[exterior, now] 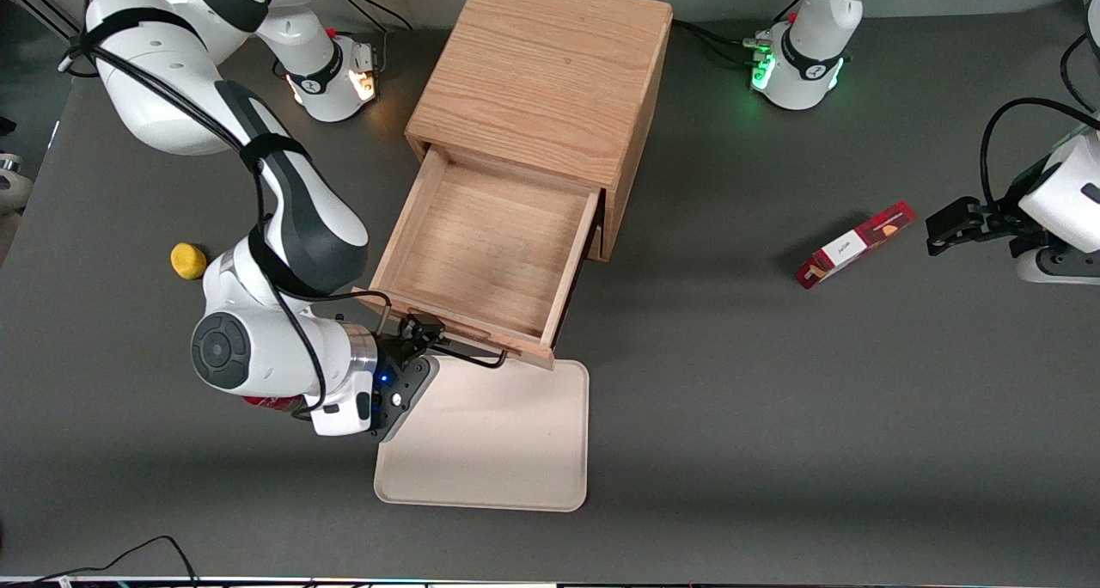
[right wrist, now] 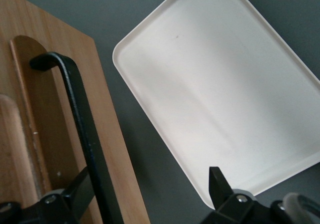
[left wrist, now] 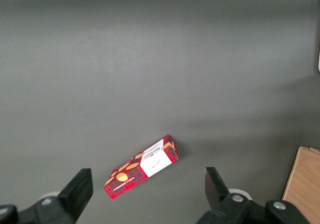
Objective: Close top drawer
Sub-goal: 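Push the drawer front with the right gripper into the cabinet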
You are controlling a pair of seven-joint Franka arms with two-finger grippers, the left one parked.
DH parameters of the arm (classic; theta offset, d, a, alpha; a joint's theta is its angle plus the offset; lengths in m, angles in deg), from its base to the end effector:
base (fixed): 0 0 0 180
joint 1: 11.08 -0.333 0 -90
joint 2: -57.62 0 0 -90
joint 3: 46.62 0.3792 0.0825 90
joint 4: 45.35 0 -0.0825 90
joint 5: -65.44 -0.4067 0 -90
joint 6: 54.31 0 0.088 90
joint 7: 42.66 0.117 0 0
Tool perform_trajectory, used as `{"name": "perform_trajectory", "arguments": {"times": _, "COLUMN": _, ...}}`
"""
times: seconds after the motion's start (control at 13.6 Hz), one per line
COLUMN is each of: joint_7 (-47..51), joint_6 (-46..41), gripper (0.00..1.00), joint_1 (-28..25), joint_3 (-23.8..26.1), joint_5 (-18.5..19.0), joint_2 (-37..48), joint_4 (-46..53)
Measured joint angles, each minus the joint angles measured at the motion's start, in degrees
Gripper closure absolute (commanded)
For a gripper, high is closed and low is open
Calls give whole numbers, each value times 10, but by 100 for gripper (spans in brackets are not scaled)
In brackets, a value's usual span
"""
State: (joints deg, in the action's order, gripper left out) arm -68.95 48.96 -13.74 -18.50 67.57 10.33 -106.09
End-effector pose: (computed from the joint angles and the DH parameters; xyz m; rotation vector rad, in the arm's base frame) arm 0.7701 0.2879 0.4040 -2.5633 -1.1841 0.0117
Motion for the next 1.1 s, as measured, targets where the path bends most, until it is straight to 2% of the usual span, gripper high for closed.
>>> {"name": "perform_trajectory", "arguments": {"times": 0.44, "joint_7": 0, "joint_6": 2, "gripper": 0, "joint_1": -5, "joint_3": 3, "joint_5": 4, "joint_2": 5, "joint_4": -9}}
{"name": "perform_trajectory", "arguments": {"times": 0.74, "joint_7": 0, "joint_6": 41, "gripper": 0, "joint_1": -7, "joint_3": 5, "joint_5": 7, "joint_2": 37, "joint_4": -80}}
{"name": "perform_trajectory", "arguments": {"times": 1.1, "joint_7": 0, "joint_6": 49, "gripper": 0, "joint_1": -7, "joint_3": 7, "joint_5": 10, "joint_2": 74, "joint_4": -132}}
